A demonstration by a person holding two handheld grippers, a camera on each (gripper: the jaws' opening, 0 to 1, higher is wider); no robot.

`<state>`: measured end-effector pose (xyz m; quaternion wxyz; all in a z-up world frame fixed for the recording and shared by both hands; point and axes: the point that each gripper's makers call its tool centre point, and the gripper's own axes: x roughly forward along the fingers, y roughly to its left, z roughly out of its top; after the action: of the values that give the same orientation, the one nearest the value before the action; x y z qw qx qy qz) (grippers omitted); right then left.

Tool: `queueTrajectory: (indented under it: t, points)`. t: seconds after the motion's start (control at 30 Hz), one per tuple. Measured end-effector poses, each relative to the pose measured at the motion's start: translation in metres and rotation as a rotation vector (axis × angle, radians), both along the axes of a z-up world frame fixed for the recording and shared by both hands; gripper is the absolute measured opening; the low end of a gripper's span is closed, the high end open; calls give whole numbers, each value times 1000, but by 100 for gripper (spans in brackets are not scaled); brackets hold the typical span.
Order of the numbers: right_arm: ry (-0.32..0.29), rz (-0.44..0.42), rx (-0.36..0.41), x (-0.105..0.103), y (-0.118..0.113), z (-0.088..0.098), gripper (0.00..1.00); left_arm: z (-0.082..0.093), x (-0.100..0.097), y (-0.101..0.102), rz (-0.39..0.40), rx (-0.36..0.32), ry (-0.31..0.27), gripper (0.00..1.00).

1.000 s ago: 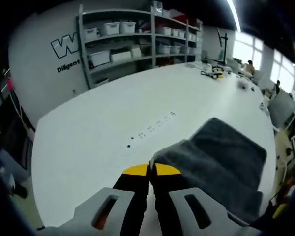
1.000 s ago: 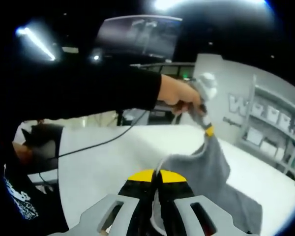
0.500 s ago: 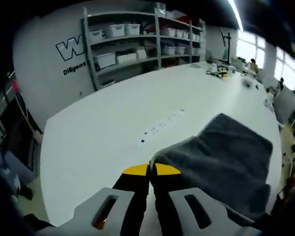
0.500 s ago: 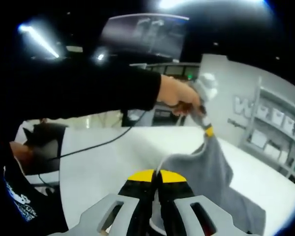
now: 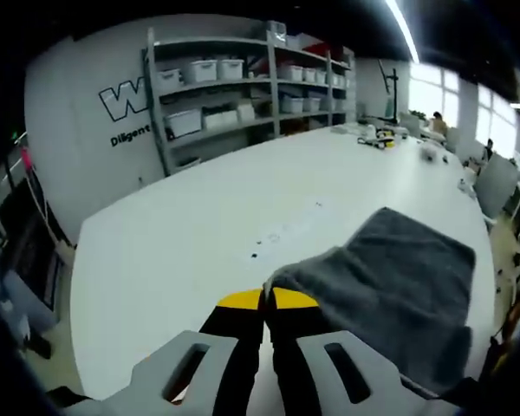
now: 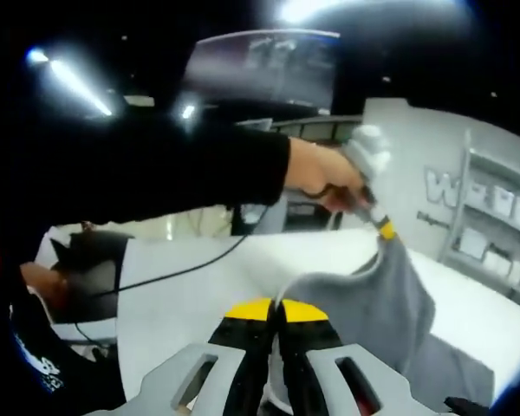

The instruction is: Open the folded towel by lifting each exposed corner and separating the folded layers until the towel lies flat within the target outline without major curled edges

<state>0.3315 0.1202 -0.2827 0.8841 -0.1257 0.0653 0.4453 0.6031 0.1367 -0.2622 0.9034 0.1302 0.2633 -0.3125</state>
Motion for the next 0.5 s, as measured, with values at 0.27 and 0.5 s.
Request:
queueTrajectory:
  t: [0.27, 0.5]
  points:
    - [-21, 2, 25, 0, 14, 0, 0, -11, -20, 10, 14, 45, -6, 1]
    - [-52, 10, 51, 5, 22, 3, 0, -10, -9, 24, 15, 59, 0, 1]
